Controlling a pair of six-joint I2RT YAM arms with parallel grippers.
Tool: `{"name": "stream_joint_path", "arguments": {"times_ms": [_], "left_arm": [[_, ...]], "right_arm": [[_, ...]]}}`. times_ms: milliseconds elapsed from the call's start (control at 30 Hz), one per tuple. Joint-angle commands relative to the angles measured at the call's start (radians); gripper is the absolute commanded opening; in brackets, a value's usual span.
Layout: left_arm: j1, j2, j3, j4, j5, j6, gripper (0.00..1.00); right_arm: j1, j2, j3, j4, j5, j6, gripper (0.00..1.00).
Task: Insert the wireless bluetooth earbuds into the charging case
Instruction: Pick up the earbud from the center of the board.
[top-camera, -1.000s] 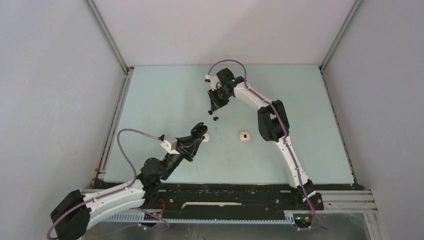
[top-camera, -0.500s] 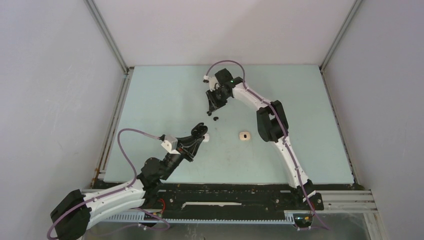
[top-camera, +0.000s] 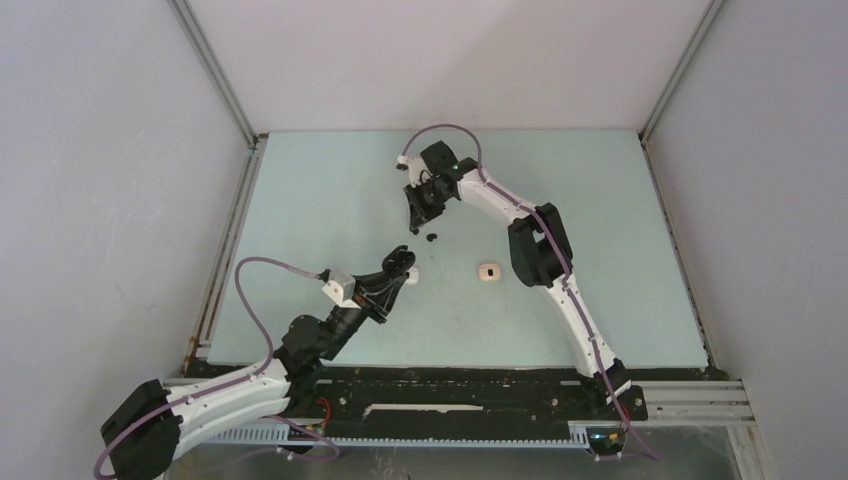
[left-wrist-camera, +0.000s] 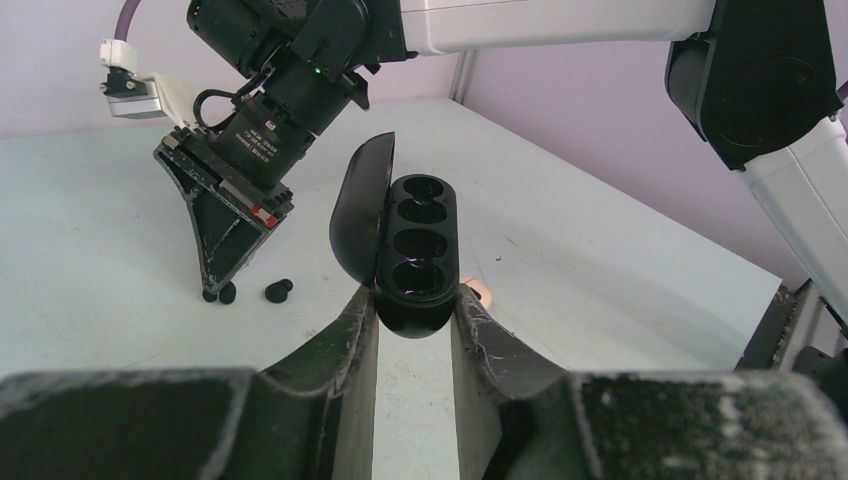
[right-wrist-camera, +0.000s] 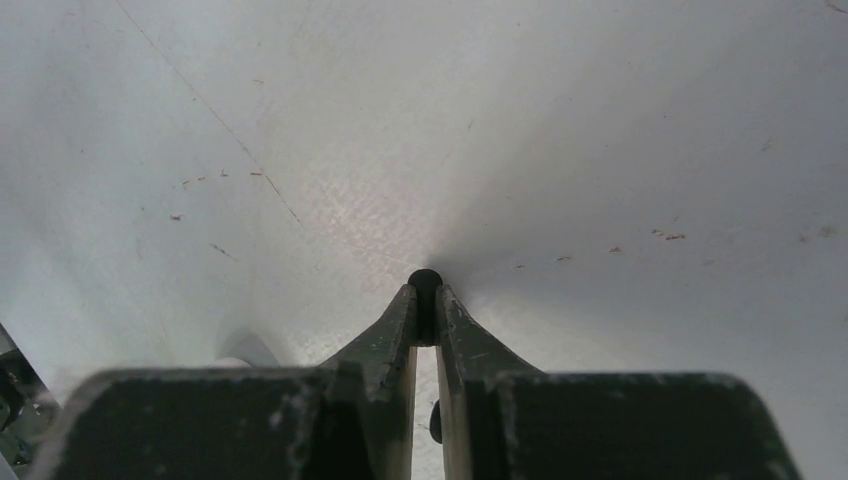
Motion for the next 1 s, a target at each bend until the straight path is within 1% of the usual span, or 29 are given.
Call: {"name": "stream_joint_path", "arguments": {"times_ms": [0,67,167,267,300,400,467,600,733,767,800,867,933,967], "left_arm": [[0.005,0.003,-0.111,0.026,-0.008,0.028,0.0],[0.005,0.005,-0.109,0.027,-0.009,0.028,0.0],[0.005,0.012,-0.11,0.032,-0.007,0.028,0.0],[0.005,0.018,-0.107,0.035,0.001,0.028,0.0],[0.005,0.024,-0.107,0.038,0.016,0.028,0.0],[0.005,0.054,-0.101,0.068,0.118,0.023,0.0],[0.005,0.1,-0.085,0.082,0.175,0.019,0.0],[0.005,0.213,-0.043,0.122,0.319,0.002,0.0],[0.004,0.319,-0.018,0.163,0.436,-0.019,0.0],[0.005,0.338,0.012,0.172,0.456,-0.023,0.0],[0.005,0.353,0.018,0.176,0.467,-0.025,0.0],[0.005,0.362,0.021,0.176,0.458,-0.026,0.0],[0.005,0.339,0.014,0.154,0.39,-0.015,0.0],[0.004,0.304,0.01,0.125,0.346,-0.004,0.0]], "right_arm": [[0.005,-0.026,-0.012,0.001,-0.02,-0.006,0.1],[0.003,-0.05,-0.033,0.001,-0.021,-0.006,0.07],[-0.007,-0.109,-0.083,-0.001,-0.033,-0.052,0.0],[-0.032,-0.22,-0.196,0.009,-0.065,-0.091,0.0],[-0.054,-0.292,-0.25,0.022,-0.085,-0.105,0.0],[-0.11,-0.478,-0.447,0.1,-0.129,-0.137,0.0],[-0.147,-0.586,-0.532,0.103,-0.16,-0.178,0.0],[-0.189,-0.77,-0.626,0.018,-0.208,-0.3,0.0],[-0.188,-0.951,-0.689,-0.104,-0.274,-0.45,0.0],[-0.181,-0.99,-0.708,-0.124,-0.289,-0.491,0.0],[-0.171,-1.034,-0.732,-0.129,-0.283,-0.51,0.0],[-0.134,-1.12,-0.819,-0.074,-0.221,-0.494,0.0],[-0.118,-1.148,-0.881,0.0,-0.173,-0.438,0.0],[-0.118,-1.141,-0.895,0.021,-0.176,-0.411,0.0]]}}
